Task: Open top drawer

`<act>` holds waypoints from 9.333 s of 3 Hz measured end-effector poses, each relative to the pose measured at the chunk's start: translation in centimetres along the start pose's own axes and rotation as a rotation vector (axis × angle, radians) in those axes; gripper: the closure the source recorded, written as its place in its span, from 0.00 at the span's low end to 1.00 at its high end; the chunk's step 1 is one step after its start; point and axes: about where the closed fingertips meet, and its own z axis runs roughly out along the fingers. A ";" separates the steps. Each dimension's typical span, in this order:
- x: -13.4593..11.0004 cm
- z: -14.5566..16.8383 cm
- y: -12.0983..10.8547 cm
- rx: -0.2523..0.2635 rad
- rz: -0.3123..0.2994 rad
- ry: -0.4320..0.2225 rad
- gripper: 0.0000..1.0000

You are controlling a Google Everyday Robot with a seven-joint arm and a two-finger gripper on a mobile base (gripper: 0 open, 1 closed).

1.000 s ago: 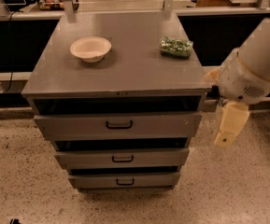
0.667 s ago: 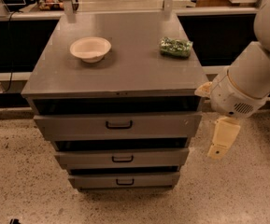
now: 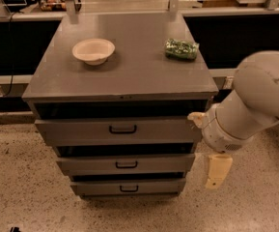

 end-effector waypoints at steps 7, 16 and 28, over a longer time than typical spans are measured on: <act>-0.1 10.1 -8.5 0.160 0.125 0.071 0.00; 0.3 15.5 -12.3 0.159 -0.006 0.030 0.51; -4.2 9.7 -4.6 -0.103 -0.207 -0.144 0.13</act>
Offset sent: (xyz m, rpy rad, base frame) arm 0.0653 0.0133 -0.0638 -0.0666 0.1519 -0.1235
